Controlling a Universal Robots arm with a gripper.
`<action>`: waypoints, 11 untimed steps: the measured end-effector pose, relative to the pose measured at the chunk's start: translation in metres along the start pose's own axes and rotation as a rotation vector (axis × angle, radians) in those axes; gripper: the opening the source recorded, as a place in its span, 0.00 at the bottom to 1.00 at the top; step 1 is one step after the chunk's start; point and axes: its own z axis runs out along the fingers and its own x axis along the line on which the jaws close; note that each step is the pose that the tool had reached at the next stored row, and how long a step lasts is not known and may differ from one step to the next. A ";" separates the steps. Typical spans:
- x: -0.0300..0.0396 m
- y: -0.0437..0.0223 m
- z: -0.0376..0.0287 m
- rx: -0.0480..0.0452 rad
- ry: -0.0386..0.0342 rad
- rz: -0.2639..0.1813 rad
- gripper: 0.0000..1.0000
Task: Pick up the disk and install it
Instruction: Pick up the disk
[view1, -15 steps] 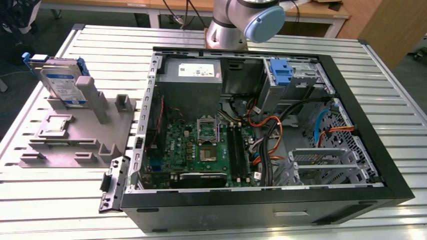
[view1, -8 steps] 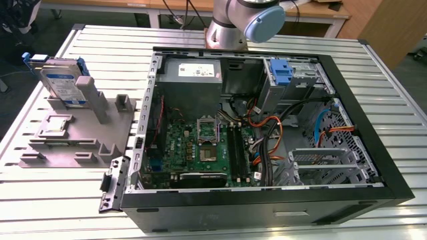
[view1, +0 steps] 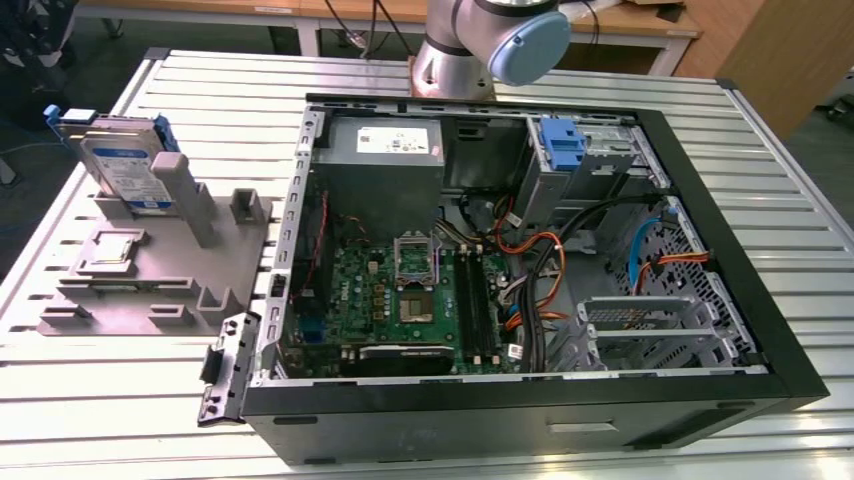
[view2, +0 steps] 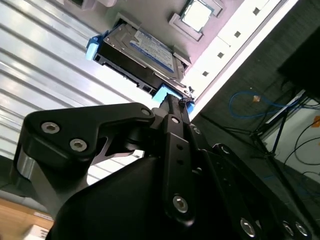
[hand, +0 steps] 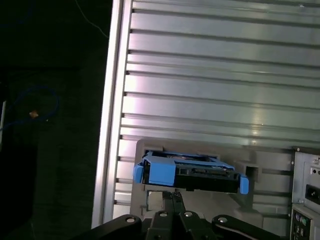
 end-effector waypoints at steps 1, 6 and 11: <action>0.0000 0.0000 0.0001 0.0003 0.0006 -0.014 0.10; 0.0000 -0.0001 0.0000 0.0027 0.0032 -0.071 0.10; 0.0000 0.0000 0.0001 0.0029 0.0054 -0.125 0.10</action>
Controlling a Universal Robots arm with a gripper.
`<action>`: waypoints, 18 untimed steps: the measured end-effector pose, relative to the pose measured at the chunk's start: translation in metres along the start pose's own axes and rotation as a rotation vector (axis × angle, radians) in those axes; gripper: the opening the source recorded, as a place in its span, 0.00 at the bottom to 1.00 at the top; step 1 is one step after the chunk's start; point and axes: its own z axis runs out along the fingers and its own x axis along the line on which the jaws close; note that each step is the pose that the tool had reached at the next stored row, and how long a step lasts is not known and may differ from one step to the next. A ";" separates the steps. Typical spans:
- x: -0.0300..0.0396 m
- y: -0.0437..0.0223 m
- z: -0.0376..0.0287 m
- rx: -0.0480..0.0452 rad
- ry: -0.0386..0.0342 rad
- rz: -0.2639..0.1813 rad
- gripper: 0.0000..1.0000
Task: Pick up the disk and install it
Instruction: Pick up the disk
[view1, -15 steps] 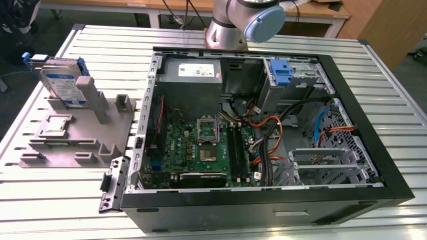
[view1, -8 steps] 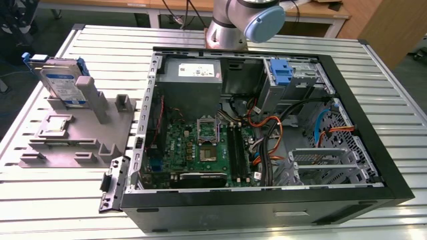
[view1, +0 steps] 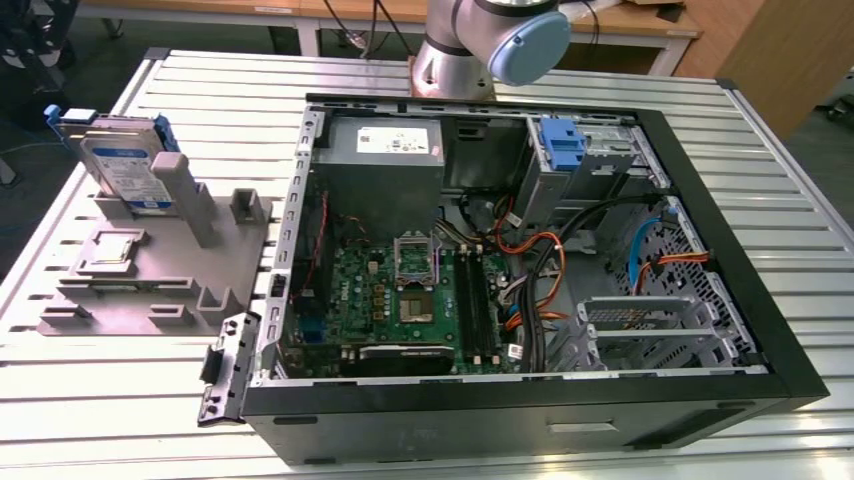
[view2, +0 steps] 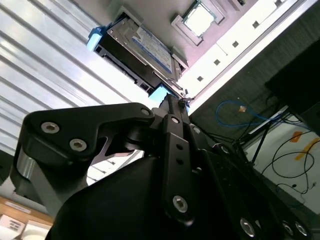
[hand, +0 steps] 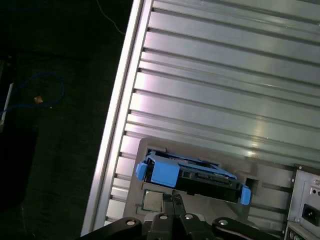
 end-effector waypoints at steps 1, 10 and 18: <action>0.0000 0.0000 0.0000 0.0000 0.0004 -0.010 0.10; 0.0000 0.0000 0.0001 0.0003 0.0040 -0.099 0.10; 0.0000 -0.0001 0.0001 0.0005 0.0064 -0.162 0.10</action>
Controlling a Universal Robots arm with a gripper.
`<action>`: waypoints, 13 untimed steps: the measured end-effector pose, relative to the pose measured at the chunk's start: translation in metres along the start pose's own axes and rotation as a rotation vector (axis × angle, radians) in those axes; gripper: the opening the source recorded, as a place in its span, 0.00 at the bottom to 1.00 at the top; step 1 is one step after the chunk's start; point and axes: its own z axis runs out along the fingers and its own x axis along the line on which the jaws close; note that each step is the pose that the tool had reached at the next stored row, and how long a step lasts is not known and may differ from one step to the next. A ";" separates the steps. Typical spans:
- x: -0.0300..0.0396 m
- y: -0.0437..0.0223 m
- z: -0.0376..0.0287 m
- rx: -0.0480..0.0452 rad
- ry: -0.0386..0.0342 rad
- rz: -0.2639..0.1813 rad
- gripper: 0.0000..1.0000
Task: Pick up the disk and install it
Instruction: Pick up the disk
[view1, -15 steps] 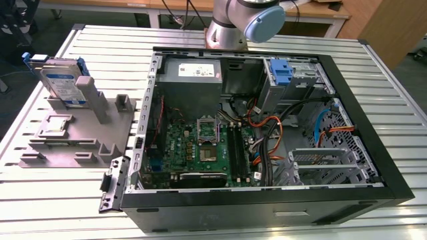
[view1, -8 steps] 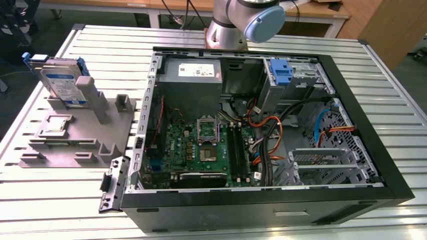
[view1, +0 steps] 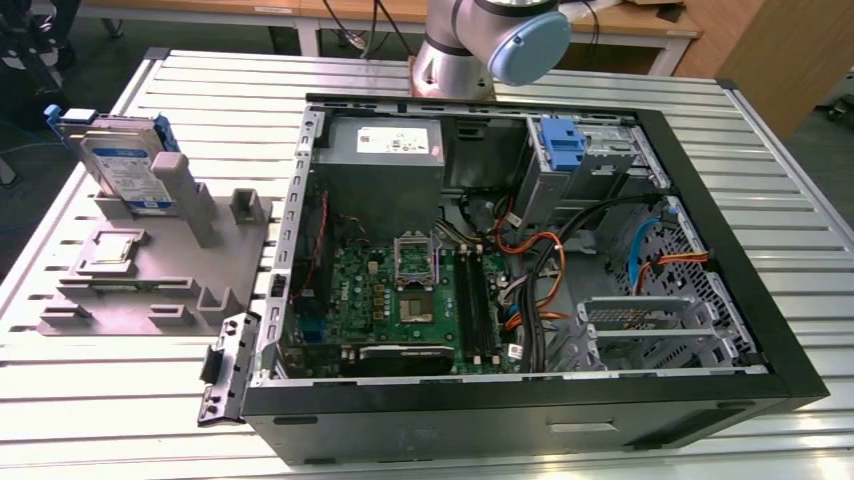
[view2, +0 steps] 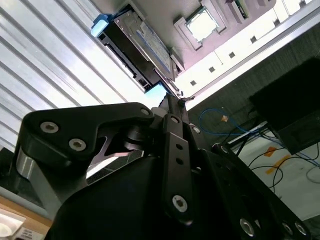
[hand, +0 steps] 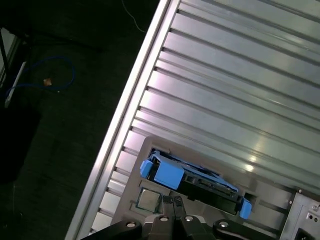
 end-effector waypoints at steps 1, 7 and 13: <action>0.0000 0.0000 0.0000 0.0000 0.0003 -0.007 0.10; 0.0000 0.0000 0.0000 0.0002 0.0020 -0.051 0.10; 0.0000 0.0000 0.0001 0.0003 0.0035 -0.091 0.10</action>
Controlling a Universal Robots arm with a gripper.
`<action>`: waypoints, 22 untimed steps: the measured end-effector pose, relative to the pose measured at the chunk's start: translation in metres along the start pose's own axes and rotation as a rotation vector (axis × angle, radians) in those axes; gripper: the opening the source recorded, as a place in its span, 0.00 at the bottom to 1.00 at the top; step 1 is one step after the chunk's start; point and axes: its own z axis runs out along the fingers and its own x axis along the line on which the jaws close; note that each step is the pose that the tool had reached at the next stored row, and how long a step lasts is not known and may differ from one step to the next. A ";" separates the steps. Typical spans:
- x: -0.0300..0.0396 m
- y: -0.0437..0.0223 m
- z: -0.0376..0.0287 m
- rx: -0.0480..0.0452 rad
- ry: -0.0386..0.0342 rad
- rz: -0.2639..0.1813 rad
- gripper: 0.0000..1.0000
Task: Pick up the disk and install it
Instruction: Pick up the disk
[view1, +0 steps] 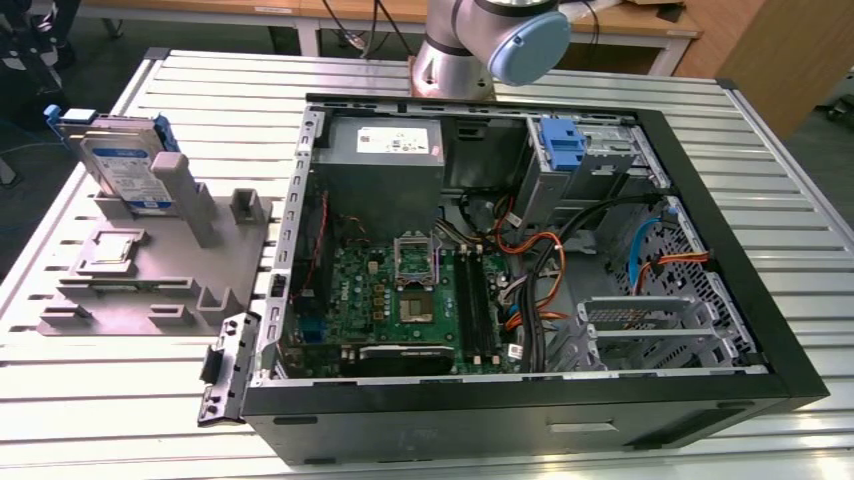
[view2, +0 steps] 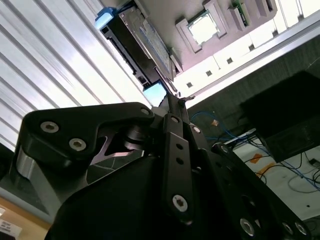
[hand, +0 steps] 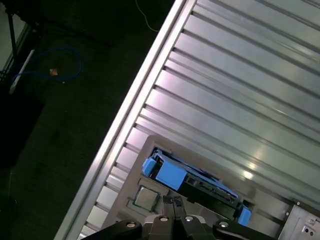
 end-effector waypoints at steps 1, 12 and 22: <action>0.0000 0.0000 0.0000 0.0000 0.0003 -0.005 0.10; 0.0000 0.0000 0.0001 0.0003 0.0042 -0.103 0.10; 0.0000 0.0000 0.0001 0.0006 0.0073 -0.180 0.10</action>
